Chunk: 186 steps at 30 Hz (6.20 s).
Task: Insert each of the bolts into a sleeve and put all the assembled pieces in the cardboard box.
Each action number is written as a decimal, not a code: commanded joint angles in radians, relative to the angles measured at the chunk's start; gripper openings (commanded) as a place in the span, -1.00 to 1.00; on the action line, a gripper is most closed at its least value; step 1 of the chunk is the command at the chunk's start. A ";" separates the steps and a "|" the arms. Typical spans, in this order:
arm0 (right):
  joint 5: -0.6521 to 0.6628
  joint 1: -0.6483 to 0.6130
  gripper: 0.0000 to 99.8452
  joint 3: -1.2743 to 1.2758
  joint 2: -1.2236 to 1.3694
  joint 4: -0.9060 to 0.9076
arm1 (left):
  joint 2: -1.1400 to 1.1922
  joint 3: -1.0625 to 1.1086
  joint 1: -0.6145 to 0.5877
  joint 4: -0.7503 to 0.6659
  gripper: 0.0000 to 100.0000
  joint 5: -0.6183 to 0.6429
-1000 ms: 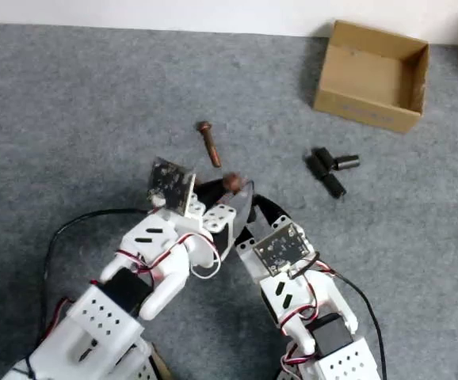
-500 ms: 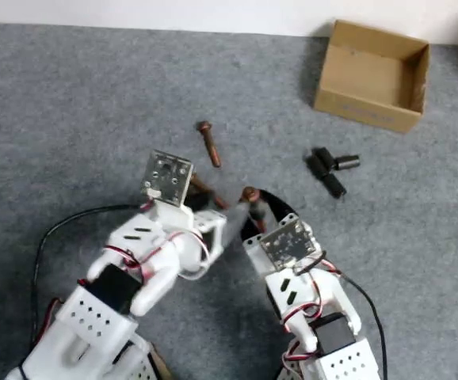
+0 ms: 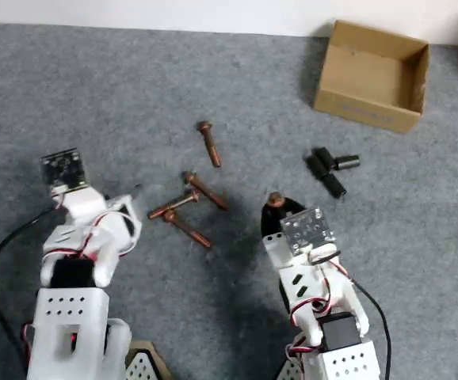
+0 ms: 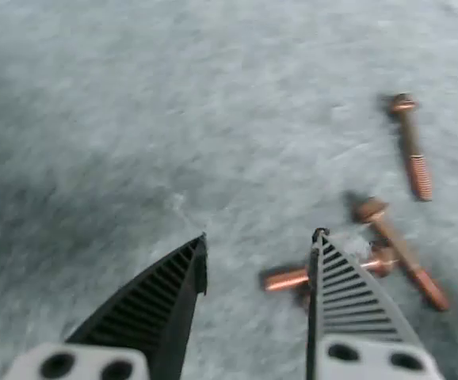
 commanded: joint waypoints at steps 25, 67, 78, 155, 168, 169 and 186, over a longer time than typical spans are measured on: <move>-0.009 0.257 -0.99 -0.951 1.185 -0.162 | -0.001 0.162 0.021 -0.199 -0.59 -0.005; -0.012 0.349 -0.99 -2.852 2.908 -0.159 | 0.001 0.180 0.070 -0.201 -0.59 -0.074; -0.017 0.360 -0.99 -2.862 3.077 -0.058 | 0.001 0.182 0.094 -0.201 -0.59 -0.075; 0.295 0.259 -0.78 -2.532 2.433 1.165 | -0.002 0.199 0.091 -0.201 -0.59 -0.117; 0.364 0.240 -0.78 -2.529 2.565 1.102 | -0.001 0.199 0.091 -0.201 -0.59 -0.117; 0.364 0.245 -0.78 -2.537 2.588 1.102 | -0.001 0.199 0.091 -0.201 -0.59 -0.117; 0.419 0.260 -0.78 -2.666 2.684 1.096 | -0.001 0.200 0.096 -0.201 -0.59 -0.118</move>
